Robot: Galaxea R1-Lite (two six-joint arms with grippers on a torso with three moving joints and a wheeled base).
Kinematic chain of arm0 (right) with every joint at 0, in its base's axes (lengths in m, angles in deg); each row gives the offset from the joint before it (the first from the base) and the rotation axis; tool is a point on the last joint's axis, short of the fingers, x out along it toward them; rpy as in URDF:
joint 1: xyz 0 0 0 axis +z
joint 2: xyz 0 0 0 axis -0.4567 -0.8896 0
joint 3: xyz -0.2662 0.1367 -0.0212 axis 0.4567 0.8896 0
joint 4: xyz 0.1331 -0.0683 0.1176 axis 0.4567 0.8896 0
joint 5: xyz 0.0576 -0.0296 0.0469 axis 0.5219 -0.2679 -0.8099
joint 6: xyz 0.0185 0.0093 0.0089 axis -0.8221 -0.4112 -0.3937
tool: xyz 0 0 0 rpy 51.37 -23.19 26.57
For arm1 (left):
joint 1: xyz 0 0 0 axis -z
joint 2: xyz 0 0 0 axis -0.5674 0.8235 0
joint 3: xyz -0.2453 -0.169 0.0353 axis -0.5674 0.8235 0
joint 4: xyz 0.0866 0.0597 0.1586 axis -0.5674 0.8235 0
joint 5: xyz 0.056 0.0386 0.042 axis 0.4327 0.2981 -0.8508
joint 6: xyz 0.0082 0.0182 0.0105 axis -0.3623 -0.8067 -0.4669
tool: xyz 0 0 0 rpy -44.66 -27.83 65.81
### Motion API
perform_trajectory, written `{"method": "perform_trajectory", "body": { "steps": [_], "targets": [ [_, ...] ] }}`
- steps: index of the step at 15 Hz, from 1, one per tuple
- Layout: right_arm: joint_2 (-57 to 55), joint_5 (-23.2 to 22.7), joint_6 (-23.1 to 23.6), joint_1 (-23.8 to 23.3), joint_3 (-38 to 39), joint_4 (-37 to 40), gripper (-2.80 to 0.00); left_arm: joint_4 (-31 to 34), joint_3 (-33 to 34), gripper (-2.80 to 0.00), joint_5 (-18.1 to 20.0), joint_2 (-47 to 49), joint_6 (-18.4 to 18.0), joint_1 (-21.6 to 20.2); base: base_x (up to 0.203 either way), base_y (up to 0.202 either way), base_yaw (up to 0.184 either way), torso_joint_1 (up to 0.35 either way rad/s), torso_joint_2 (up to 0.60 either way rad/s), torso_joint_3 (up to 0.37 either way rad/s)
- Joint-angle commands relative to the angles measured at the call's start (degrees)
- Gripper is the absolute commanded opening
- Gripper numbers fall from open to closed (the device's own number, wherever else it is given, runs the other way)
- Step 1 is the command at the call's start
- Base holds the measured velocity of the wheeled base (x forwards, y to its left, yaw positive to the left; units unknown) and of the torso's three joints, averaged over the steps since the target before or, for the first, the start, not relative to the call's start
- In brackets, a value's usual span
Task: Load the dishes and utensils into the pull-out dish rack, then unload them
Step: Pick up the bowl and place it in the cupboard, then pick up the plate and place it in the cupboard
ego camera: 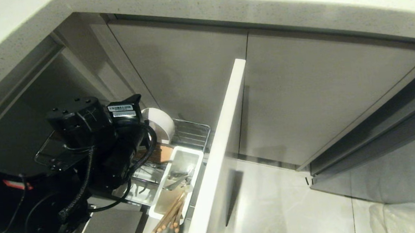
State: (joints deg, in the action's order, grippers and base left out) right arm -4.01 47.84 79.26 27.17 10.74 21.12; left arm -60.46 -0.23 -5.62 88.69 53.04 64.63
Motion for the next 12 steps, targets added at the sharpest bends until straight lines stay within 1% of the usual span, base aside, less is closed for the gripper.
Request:
{"method": "perform_trajectory", "body": {
  "steps": [1, 4, 6, 7, 10, 11, 12],
  "targets": [
    [-0.05, 0.0, -0.01, 0.0, 0.0, 0.0, -2.8, 2.78, 0.01, 0.0, -0.21, -3.27, 0.47, 0.3, 0.0, 0.0, 0.0, 0.0, 0.0, 0.0],
    [-0.05, 0.0, -0.01, 0.0, 0.0, 0.0, -2.8, 12.56, -0.15, 0.0, -0.21, -9.86, 0.4, 1.4, 0.0, 0.0, 0.0, 0.0, 0.0, 0.0],
    [-0.05, 0.0, -0.01, 0.0, 0.0, 0.0, -2.8, 16.25, 0.09, 0.0, -0.37, -14.38, -0.36, 1.98, 0.0, 0.0, 0.0, 0.0, 0.0, 0.0],
    [-0.05, 0.0, -0.01, 0.0, 0.0, 0.0, -2.8, 17.85, 0.57, -2.8, -0.5, -16.25, -2.85, 2.4, 0.0, 0.0, 0.0, 0.0, 0.0, 0.0],
    [-0.05, 0.0, -0.01, 0.0, 0.0, 0.0, -2.8, 20.56, 0.68, -2.8, -0.31, -19.29, -12.69, 4.47, 0.0, 0.0, 0.0, 0.0, 0.0, 0.0],
    [-0.05, 0.0, -0.01, 0.0, 0.0, 0.0, -2.8, 20.68, 0.5, -2.8, -0.3, -19.87, -16.28, 5.31, 0.0, 0.0, 0.0, 0.0, 0.0, 0.0],
    [-0.05, 0.0, -0.01, 0.0, 0.0, 0.0, -2.8, 20.7, 0.25, -2.8, -0.3, -20.47, -20.61, 6.5, 0.0, 0.0, 0.0, 0.0, 0.0, 0.0]
  ]
}}
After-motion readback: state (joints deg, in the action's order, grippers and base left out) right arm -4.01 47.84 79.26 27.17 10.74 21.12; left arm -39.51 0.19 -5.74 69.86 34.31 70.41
